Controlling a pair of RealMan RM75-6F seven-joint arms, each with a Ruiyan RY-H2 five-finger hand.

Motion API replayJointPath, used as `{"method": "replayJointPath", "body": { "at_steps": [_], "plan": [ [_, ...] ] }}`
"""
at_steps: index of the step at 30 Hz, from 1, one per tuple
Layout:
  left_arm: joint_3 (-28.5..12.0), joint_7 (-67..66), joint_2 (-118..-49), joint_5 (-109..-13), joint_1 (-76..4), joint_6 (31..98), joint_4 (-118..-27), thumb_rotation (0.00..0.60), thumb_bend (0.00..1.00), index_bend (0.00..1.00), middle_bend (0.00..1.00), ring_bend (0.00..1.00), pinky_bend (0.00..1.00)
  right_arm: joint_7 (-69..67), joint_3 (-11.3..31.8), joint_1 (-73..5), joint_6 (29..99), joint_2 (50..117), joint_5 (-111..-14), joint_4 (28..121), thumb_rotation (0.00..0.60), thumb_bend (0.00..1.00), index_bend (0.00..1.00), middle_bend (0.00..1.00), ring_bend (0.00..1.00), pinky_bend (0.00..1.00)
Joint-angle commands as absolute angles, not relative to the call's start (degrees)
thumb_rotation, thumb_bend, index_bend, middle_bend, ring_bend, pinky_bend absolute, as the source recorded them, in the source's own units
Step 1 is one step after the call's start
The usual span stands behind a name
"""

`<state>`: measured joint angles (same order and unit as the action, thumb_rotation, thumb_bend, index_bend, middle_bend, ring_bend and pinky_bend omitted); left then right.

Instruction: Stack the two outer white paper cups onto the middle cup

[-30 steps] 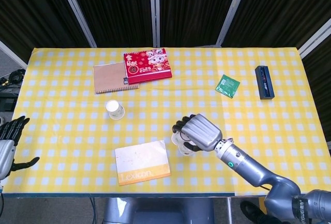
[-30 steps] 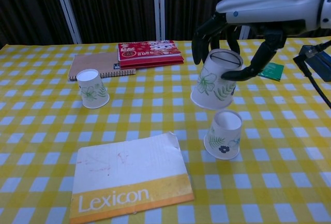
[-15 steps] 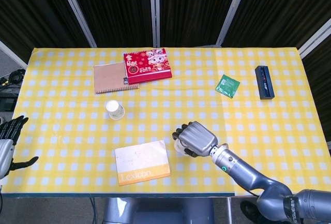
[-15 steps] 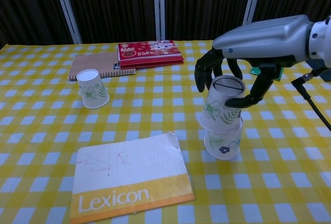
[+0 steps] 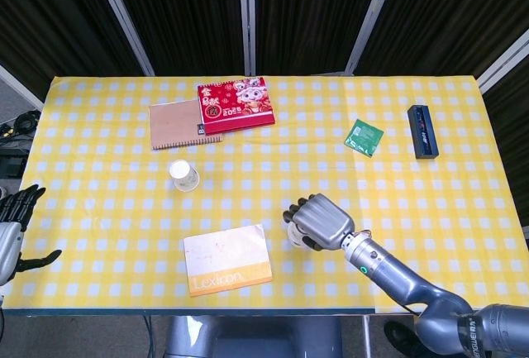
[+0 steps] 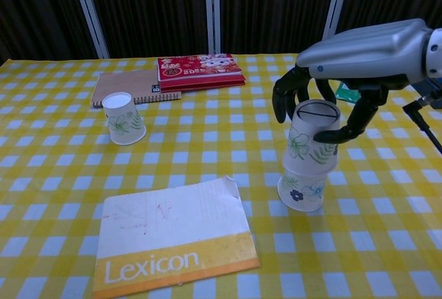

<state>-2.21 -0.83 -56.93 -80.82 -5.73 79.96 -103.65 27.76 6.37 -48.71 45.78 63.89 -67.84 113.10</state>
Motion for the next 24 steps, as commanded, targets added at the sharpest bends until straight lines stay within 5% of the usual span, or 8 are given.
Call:
{"method": "replayJointPath", "body": {
  "at_steps": [1, 13, 20, 24],
  "plan": [
    [-2.19, -0.96, -56.97, -80.85, -5.76, 79.95, -103.68, 0.6, 0.0, 0.0, 0.0, 0.0, 0.0, 27.46, 6.39, -48.67, 46.09, 63.53, -68.19, 113.42, 0.6, 0.29, 0.38, 0.42, 0.37, 0.49],
    [-2.13, -1.16, -57.01, -80.86, -5.73, 80.09, -103.78, 0.6, 0.0, 0.0, 0.0, 0.0, 0.0, 25.84, 5.59, -48.54, 46.09, 63.37, -68.87, 112.89, 0.6, 0.28, 0.36, 0.4, 0.37, 0.49],
    [-2.15, -1.17, -57.05, -80.76, -5.78, 80.05, -103.71, 0.6, 0.0, 0.0, 0.0, 0.0, 0.0, 25.86, 4.88, -48.76, 45.58, 63.75, -68.76, 112.11, 0.6, 0.14, 0.17, 0.14, 0.22, 0.46],
    [-2.15, -1.34, -57.11, -80.67, -5.88, 79.89, -103.69, 0.6, 0.0, 0.0, 0.0, 0.0, 0.0, 25.87, 4.76, -49.02, 45.27, 63.17, -68.25, 112.44, 0.6, 0.13, 0.13, 0.11, 0.19, 0.46]
  ]
}}
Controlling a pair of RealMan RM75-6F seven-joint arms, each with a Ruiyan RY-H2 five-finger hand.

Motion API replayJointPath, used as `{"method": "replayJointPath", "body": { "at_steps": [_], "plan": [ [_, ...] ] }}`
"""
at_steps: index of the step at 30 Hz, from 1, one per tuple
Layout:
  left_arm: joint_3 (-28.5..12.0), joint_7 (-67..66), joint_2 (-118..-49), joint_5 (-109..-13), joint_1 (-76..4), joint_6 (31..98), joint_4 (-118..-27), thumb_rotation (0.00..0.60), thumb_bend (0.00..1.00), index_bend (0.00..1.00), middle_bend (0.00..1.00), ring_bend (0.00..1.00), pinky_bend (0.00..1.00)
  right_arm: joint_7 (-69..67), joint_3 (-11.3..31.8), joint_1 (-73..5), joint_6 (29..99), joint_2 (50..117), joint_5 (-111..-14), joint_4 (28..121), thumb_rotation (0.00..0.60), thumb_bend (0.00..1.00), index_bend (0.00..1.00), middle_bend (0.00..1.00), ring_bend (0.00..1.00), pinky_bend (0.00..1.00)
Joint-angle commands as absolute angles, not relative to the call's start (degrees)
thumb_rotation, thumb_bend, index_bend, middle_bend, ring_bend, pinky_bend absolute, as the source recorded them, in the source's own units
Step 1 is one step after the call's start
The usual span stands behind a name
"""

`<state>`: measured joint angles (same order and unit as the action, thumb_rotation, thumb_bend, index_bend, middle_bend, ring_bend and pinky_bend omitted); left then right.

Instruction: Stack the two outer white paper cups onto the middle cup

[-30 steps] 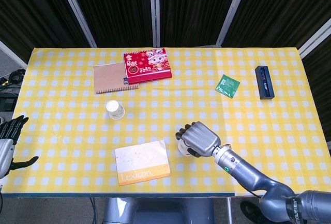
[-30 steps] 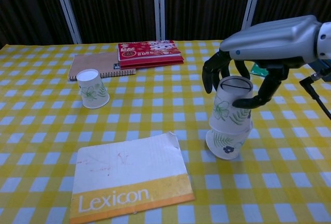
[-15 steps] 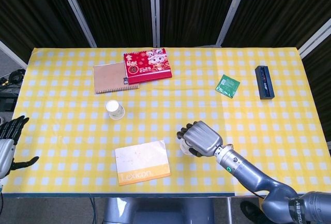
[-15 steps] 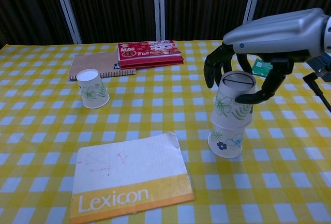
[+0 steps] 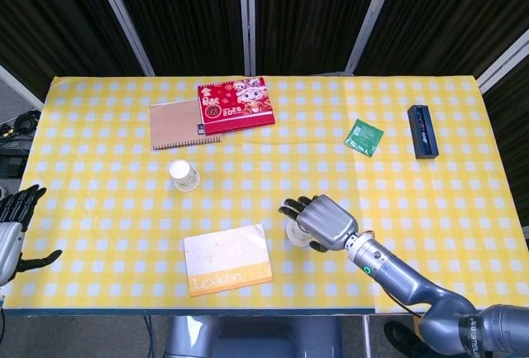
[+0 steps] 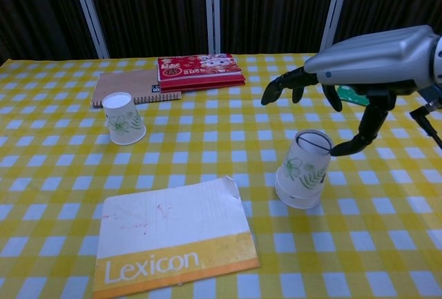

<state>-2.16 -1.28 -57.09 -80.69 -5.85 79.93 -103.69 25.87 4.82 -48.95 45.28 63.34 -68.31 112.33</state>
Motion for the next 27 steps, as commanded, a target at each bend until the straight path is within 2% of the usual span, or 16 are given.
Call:
{"method": "replayJointPath", "body": {
  "at_steps": [1, 9, 12, 15, 17, 20, 22, 27],
  "plan": [
    [-2.15, -1.37, -57.12, -80.65, -5.9, 79.85, -103.7, 0.6, 0.0, 0.0, 0.0, 0.0, 0.0, 25.83, 4.73, -49.02, 45.3, 63.08, -68.24, 112.5, 0.6, 0.13, 0.13, 0.11, 0.19, 0.46],
    [-2.28, -1.53, -57.34, -80.06, -6.1, 79.44, -103.41, 0.6, 0.0, 0.0, 0.0, 0.0, 0.0, 24.92, 4.09, -47.41, 47.65, 60.56, -70.62, 113.77, 0.6, 0.13, 0.13, 0.11, 0.19, 0.46],
    [-2.7, -1.64, -57.72, -79.54, -6.71, 78.73, -102.7, 0.6, 0.0, 0.0, 0.0, 0.0, 0.0, 24.23, 2.94, -44.26, 52.16, 57.4, -75.32, 113.92, 0.6, 0.13, 0.13, 0.11, 0.19, 0.44],
    [-3.62, -1.97, -58.31, -79.33, -7.54, 78.54, -101.71, 0.6, 0.0, 0.0, 0.0, 0.0, 0.0, 23.57, 1.74, -40.47, 58.58, 55.12, -81.11, 112.03, 0.6, 0.12, 0.13, 0.11, 0.18, 0.36],
    [-4.86, -2.45, -59.46, -79.13, -8.78, 78.25, -99.81, 0.6, 0.0, 0.0, 0.0, 0.0, 0.0, 20.7, 0.32, -36.29, 65.83, 54.1, -87.31, 108.67, 0.6, 0.11, 0.12, 0.1, 0.14, 0.24],
    [-6.54, -2.38, -60.75, -79.56, -10.92, 77.41, -97.13, 0.6, 0.0, 0.0, 0.0, 0.0, 0.0, 16.17, -0.99, -31.91, 73.03, 53.62, -91.48, 103.68, 0.6, 0.07, 0.09, 0.04, 0.04, 0.06],
    [-8.29, -1.96, -61.85, -80.62, -13.34, 76.67, -94.14, 0.6, 0.0, 0.0, 0.0, 0.0, 0.0, 11.07, -1.82, -28.72, 77.53, 53.71, -92.9, 99.68, 0.6, 0.02, 0.05, 0.01, 0.0, 0.0],
    [-10.57, -0.44, -62.76, -82.72, -18.62, 73.11, -90.04, 0.6, 0.0, 0.0, 0.0, 0.0, 0.0, 2.44, -2.34, -23.15, 82.47, 54.94, -90.69, 93.64, 0.6, 0.0, 0.0, 0.0, 0.0, 0.0]
  ]
}}
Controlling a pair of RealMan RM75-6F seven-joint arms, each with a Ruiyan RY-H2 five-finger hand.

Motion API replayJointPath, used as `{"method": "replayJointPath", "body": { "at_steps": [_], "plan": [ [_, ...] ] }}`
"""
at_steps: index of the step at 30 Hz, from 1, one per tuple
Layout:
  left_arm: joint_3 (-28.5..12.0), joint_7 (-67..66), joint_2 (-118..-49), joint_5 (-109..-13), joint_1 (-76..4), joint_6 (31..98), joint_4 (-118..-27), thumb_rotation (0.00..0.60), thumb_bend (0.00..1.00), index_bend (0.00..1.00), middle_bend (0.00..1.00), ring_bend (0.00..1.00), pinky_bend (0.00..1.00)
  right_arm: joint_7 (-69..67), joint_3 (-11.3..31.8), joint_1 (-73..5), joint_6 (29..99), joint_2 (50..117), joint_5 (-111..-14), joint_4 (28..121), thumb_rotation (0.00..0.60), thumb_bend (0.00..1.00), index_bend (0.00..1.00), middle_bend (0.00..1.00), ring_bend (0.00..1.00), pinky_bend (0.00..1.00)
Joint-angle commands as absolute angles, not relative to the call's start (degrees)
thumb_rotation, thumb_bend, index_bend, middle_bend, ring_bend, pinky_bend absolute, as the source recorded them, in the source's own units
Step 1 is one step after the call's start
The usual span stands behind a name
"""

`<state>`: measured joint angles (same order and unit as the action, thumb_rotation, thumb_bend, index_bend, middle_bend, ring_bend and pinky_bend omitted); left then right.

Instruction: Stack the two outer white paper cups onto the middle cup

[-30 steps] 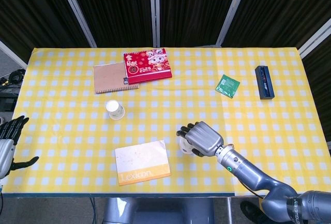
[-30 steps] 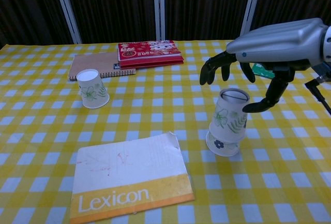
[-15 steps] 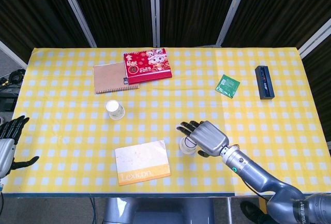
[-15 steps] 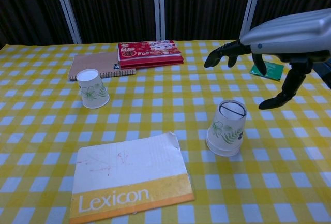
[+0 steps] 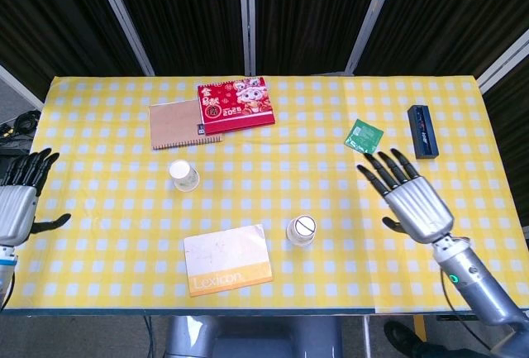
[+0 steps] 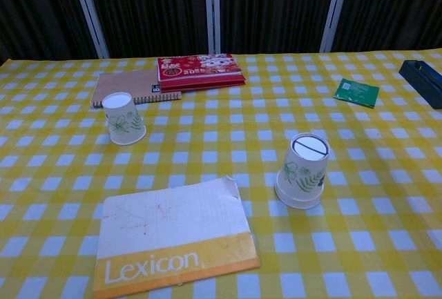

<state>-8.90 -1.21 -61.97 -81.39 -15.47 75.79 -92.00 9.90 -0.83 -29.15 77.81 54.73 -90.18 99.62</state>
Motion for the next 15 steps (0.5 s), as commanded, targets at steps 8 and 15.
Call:
{"method": "replayJointPath", "body": {
  "at_steps": [8, 15],
  "plan": [
    [-12.43, -3.09, -67.7, -83.65, -30.26, 60.92, -85.87, 0.6, 0.0, 0.0, 0.0, 0.0, 0.0, 1.16, -3.78, -15.85, 87.66, 61.9, -90.24, 88.13, 0.6, 0.0, 0.0, 0.0, 0.0, 0.0],
    [-13.06, -5.54, -72.39, -80.42, -37.3, 52.54, -82.87, 0.6, 0.0, 0.0, 0.0, 0.0, 0.01, 4.11, -3.78, -13.52, 88.45, 64.62, -91.28, 87.94, 0.6, 0.0, 0.0, 0.0, 0.0, 0.0]
  ]
}}
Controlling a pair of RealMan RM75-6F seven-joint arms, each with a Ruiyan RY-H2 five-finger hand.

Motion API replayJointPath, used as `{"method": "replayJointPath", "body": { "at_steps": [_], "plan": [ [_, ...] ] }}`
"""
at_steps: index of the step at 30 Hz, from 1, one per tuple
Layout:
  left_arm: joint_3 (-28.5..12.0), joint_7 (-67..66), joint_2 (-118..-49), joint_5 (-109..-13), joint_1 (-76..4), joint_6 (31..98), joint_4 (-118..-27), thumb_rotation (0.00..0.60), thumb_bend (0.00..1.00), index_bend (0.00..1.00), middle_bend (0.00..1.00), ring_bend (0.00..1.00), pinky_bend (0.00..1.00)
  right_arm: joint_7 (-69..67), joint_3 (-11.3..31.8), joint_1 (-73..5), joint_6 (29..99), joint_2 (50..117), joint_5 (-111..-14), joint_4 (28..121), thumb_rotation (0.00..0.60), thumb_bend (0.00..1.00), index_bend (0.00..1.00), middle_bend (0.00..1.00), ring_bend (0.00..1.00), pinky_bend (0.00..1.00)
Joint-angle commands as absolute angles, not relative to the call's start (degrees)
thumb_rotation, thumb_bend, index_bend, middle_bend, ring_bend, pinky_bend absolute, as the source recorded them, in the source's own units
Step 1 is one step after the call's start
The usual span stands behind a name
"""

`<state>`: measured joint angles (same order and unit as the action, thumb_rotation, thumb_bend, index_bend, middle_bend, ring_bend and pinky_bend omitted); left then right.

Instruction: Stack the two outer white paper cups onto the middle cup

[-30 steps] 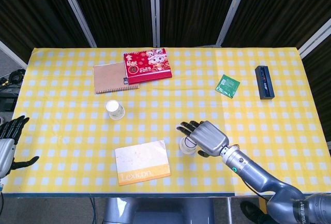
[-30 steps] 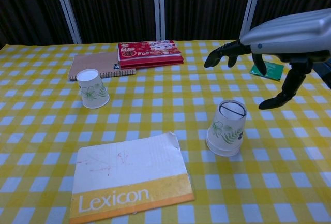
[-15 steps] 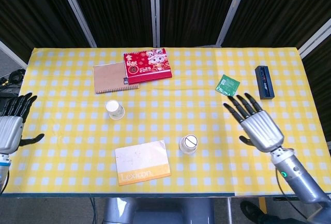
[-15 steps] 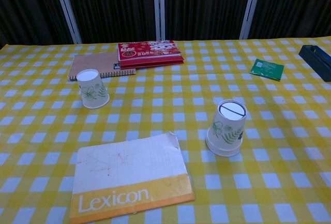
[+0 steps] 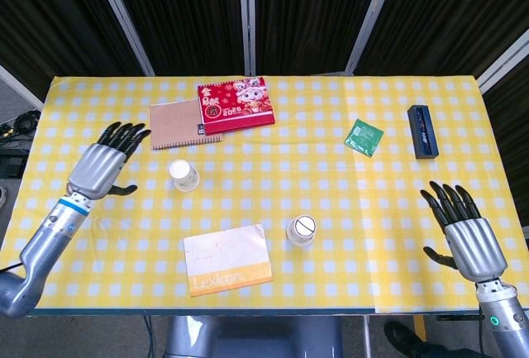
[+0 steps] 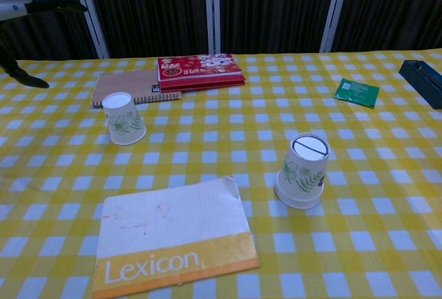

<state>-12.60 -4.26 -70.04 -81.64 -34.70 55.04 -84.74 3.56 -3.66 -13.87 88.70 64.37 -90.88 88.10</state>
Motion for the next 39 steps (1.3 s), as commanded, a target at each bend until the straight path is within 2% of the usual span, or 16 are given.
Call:
{"method": "replayJointPath", "body": {
  "at_steps": [1, 5, 10, 14, 18, 26, 29, 34, 39],
  "plan": [
    [-13.04, -5.74, -72.86, -80.24, -37.75, 52.12, -82.45, 0.6, 0.0, 0.0, 0.0, 0.0, 0.03, 4.18, -3.8, -13.49, 88.23, 64.51, -91.38, 87.98, 0.6, 0.0, 0.0, 0.0, 0.0, 0.0],
    [-12.54, -6.93, -74.8, -78.41, -40.24, 48.53, -80.86, 0.6, 0.03, 0.0, 0.0, 0.04, 0.1, 3.67, -3.46, -13.28, 87.23, 64.52, -91.32, 87.92, 0.6, 0.0, 0.0, 0.0, 0.0, 0.0],
    [-11.64, -8.28, -77.59, -76.66, -42.63, 45.08, -78.35, 0.6, 0.2, 0.01, 0.07, 0.11, 0.17, 3.3, -2.94, -13.52, 85.36, 65.14, -90.89, 87.03, 0.6, 0.0, 0.0, 0.0, 0.0, 0.0],
    [-10.84, -9.78, -80.32, -76.17, -44.2, 44.04, -75.29, 0.6, 0.32, 0.08, 0.11, 0.15, 0.22, 3.09, -2.41, -13.39, 84.82, 65.32, -90.79, 86.75, 0.6, 0.0, 0.0, 0.0, 0.0, 0.0],
    [-10.48, -10.15, -83.59, -75.17, -45.34, 43.47, -70.88, 0.6, 0.32, 0.1, 0.13, 0.18, 0.28, 2.2, -1.84, -13.4, 84.05, 65.58, -90.46, 86.37, 0.6, 0.0, 0.0, 0.0, 0.0, 0.0],
    [-9.65, -9.17, -86.25, -74.54, -46.42, 43.07, -67.1, 0.6, 0.32, 0.13, 0.16, 0.22, 0.3, 1.36, -0.91, -13.21, 83.44, 65.49, -90.43, 85.94, 0.6, 0.0, 0.0, 0.0, 0.0, 0.0],
    [-9.31, -8.9, -86.95, -74.59, -46.55, 43.36, -66.31, 0.6, 0.32, 0.16, 0.22, 0.27, 0.34, 1.1, -0.67, -13.07, 83.31, 65.45, -90.39, 85.93, 0.6, 0.0, 0.0, 0.0, 0.0, 0.0],
    [-9.01, -9.12, -87.65, -74.81, -46.43, 44.78, -65.34, 0.6, 0.32, 0.3, 0.35, 0.4, 0.53, 0.86, -0.39, -12.9, 83.23, 65.39, -90.57, 85.89, 0.6, 0.0, 0.0, 0.0, 0.0, 0.0],
    [-8.9, -9.79, -87.36, -74.26, -46.1, 45.71, -65.6, 0.6, 0.32, 0.34, 0.38, 0.43, 0.53, 0.7, -0.11, -12.75, 83.13, 65.3, -90.65, 85.92, 0.6, 0.0, 0.0, 0.0, 0.0, 0.0]
  ]
}}
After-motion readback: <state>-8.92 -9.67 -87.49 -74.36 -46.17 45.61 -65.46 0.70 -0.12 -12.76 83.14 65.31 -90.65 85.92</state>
